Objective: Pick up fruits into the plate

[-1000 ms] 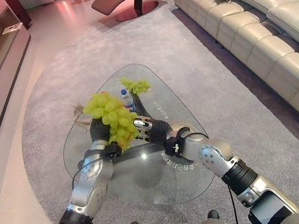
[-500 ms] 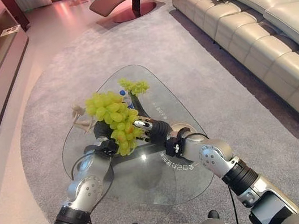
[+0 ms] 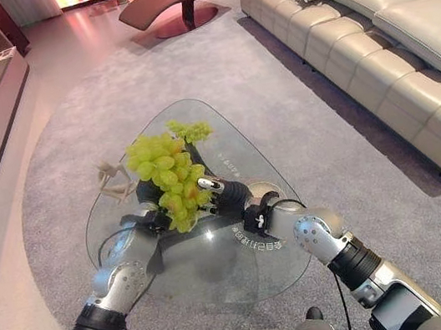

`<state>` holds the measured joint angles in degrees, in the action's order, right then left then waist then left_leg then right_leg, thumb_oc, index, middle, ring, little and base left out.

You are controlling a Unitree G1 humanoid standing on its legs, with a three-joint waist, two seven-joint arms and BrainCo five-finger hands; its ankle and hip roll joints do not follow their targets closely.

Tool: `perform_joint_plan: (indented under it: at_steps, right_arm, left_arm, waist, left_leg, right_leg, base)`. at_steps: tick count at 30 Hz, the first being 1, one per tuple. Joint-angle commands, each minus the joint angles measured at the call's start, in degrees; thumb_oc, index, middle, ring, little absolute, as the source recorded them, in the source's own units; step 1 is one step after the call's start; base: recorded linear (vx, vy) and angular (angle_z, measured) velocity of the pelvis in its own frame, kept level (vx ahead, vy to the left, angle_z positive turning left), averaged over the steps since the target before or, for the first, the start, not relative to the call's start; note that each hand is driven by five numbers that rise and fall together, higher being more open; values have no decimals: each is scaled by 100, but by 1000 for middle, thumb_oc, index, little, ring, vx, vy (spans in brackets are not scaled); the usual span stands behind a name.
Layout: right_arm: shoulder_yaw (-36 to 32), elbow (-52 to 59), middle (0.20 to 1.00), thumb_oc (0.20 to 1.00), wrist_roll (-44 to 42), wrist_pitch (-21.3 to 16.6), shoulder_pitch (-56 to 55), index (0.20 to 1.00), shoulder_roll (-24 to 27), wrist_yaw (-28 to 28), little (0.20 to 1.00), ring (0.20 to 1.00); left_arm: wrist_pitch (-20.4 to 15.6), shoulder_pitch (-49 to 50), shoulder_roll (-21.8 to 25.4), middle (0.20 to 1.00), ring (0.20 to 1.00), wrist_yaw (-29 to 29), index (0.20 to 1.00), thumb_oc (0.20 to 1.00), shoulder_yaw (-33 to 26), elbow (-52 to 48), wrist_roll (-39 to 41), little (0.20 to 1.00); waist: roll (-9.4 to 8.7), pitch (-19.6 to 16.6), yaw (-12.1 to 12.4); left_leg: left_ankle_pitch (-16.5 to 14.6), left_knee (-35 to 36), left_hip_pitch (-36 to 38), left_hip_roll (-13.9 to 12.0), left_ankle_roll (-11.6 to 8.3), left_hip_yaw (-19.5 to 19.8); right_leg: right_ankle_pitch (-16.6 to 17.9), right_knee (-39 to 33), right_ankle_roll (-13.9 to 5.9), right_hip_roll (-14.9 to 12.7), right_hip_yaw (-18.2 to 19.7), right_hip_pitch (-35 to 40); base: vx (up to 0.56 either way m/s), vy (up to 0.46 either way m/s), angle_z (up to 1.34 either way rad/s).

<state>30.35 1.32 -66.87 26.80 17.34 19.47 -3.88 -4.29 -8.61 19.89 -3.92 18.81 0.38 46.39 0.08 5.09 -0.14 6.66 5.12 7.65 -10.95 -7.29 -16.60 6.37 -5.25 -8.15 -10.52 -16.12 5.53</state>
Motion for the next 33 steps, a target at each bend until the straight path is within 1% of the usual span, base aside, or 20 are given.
perform_joint_plan:
  at_steps: [1,5,6,9,10,12,13,14,19,24,27,33]
  right_arm:
    - [703,891,1000,1000,-798,-25,605,1000,-1085,-434,1000,1000]
    - [820,906,1000,1000,-889,38,606,1000,-1133,-377,1000,1000]
    - [862,891,1000,1000,-896,53,606,1000,-1143,-385,1000,1000]
    - [947,896,1000,1000,-947,-14,606,1000,-1175,-289,1000,1000]
    - [969,887,922,922,-944,-41,594,922,-1207,-246,922,922]
    - [997,897,555,555,-1004,-126,593,555,-1228,-99,555,555]
    - [1003,880,319,319,-1000,-144,603,319,-1260,-42,319,319]
    - [1024,868,200,200,-986,-168,606,200,-1293,-4,200,200]
    - [1052,846,200,200,-767,-335,643,200,-1370,50,200,200]
    - [1075,867,200,200,-642,-375,691,200,-1401,27,200,200]
    - [1103,853,200,200,-511,-420,721,200,-1445,3,200,200]
    - [1102,873,200,200,-387,-457,760,200,-1462,-10,200,200]
  left_arm:
    - [-389,-973,-333,200,200,-135,200,200,916,-266,-957,200]
    - [-554,-1101,-304,200,200,-551,200,200,920,-288,-1527,200]
    - [-600,-1156,-298,200,200,-784,200,200,928,-277,-1764,200]
    - [-586,-1253,-282,200,200,-1120,200,200,920,-257,-2166,200]
    - [-543,-1276,-289,200,200,-1163,200,200,930,-244,-2194,200]
    - [-470,-1296,-299,200,200,-1227,200,200,945,-248,-2334,200]
    - [-421,-1310,-307,200,200,-1236,200,200,969,-244,-2343,200]
    - [-384,-1325,-326,200,200,-1257,200,200,987,-230,-2349,200]
    - [-130,-1358,-401,200,200,-1247,200,200,1099,-249,-2304,200]
    - [-37,-1356,-438,200,200,-1216,200,200,1168,-186,-2207,200]
    - [91,-1326,-483,200,200,-1202,200,200,1237,-140,-2032,200]
    - [176,-1238,-555,200,200,-1100,200,200,1281,-68,-1793,200]
  waist:
    - [-116,-48,-13]
    - [-132,-42,0]
    - [-138,-36,-3]
    - [-162,-29,1]
    - [-167,-24,6]
    - [-177,-24,10]
    - [-177,-21,8]
    - [-179,-20,2]
    - [-186,-17,-30]
    - [-186,-4,-36]
    - [-185,13,-36]
    - [-181,10,-33]
  left_leg:
    - [-298,-129,-19,-12,149,126]
    - [-292,-133,-33,-20,142,145]
    - [-288,-132,-32,-19,143,154]
    - [-291,-129,-22,-15,139,171]
    - [-288,-133,-26,-13,140,185]
    - [-289,-135,-33,-16,133,189]
    - [-287,-134,-34,-17,134,191]
    - [-284,-129,-35,-17,133,190]
    - [-283,-124,-26,-19,136,171]
    - [-280,-132,-34,-22,138,157]
    - [-286,-141,-26,-21,148,132]
    - [-301,-148,-10,-23,160,110]
  right_leg:
    - [-231,261,36,-180,69,166]
    - [-239,277,35,-176,63,157]
    - [-236,279,34,-176,62,157]
    - [-235,266,32,-172,55,182]
    - [-236,269,31,-171,56,183]
    - [-237,264,28,-172,45,185]
    - [-238,263,28,-171,42,185]
    - [-234,258,25,-168,42,183]
    - [-236,259,29,-154,56,173]
    - [-232,261,25,-163,59,163]
    - [-237,275,24,-170,52,161]
    - [-244,277,21,-186,55,168]
  base:
    - [0,0,0]
    - [0,0,0]
    - [0,0,0]
    - [0,0,0]
    - [0,0,0]
    - [0,0,0]
    - [0,0,0]
    - [0,0,0]
    - [0,0,0]
    - [0,0,0]
    - [0,0,0]
    - [0,0,0]
